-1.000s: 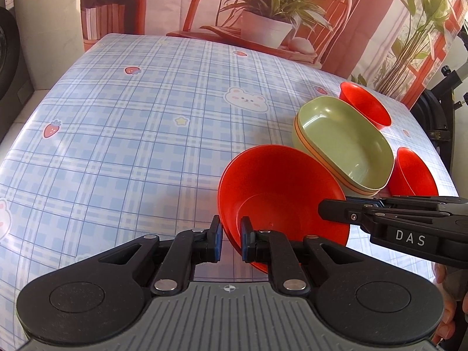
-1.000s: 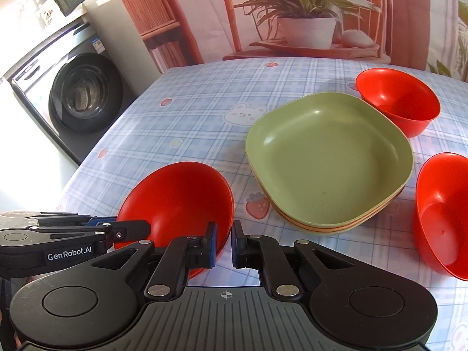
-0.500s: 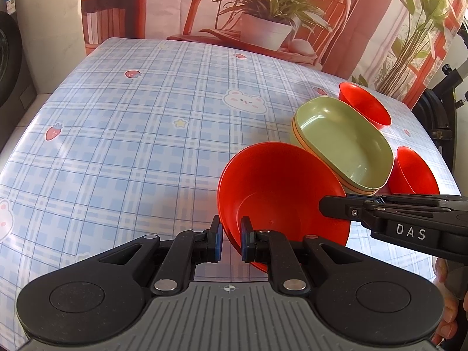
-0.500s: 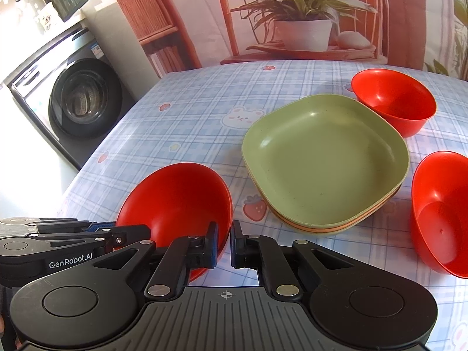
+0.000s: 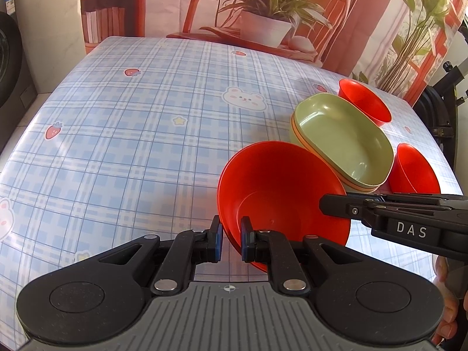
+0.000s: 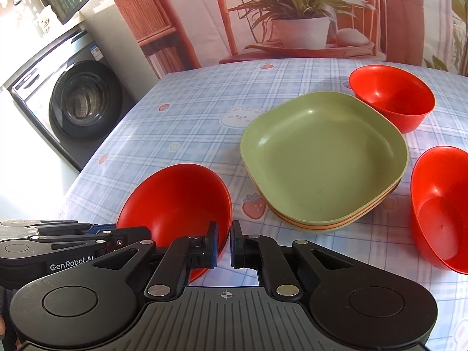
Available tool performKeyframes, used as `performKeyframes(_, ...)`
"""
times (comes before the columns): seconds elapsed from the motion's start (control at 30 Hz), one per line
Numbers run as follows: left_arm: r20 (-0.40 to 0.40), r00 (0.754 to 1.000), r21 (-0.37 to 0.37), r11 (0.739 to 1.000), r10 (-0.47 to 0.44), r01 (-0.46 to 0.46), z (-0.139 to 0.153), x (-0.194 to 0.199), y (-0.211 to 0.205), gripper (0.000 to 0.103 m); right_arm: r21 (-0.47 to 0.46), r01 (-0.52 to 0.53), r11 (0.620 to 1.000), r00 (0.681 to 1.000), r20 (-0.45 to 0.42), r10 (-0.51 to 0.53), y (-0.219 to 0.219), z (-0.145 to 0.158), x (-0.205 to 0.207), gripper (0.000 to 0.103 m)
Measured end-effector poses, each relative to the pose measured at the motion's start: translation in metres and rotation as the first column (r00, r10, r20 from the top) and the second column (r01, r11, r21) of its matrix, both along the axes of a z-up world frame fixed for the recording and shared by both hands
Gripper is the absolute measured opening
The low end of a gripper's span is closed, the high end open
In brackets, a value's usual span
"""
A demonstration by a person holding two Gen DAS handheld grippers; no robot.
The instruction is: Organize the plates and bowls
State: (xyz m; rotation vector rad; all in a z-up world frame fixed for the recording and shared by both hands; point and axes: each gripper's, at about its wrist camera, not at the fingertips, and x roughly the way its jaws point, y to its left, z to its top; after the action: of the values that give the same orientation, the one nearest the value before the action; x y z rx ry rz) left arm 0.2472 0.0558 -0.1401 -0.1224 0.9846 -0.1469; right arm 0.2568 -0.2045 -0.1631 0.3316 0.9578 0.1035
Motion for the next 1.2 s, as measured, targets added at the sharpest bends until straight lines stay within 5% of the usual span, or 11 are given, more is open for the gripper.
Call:
performKeyframes(0.7,0.081,0.995,-0.003,0.998,-0.066,0.066,0.040,0.016,-0.029,0.013,0.015,0.078,0.997,0.989,0.121,-0.079,-0.036,0.036,-0.003,0.006)
performKeyframes(1.07,0.122,0.968,0.039,0.976,-0.218,0.215,0.057,0.041,-0.092,0.015,0.028,0.219,0.975,0.957,0.187,-0.220,-0.096,0.054,-0.018,0.005)
performKeyframes(1.2,0.082,0.960,-0.010,0.963,-0.268,0.270,0.054,0.056,-0.122,0.015,0.026,0.298,0.954,0.933,0.203,-0.297,-0.124,0.052,-0.032,0.004)
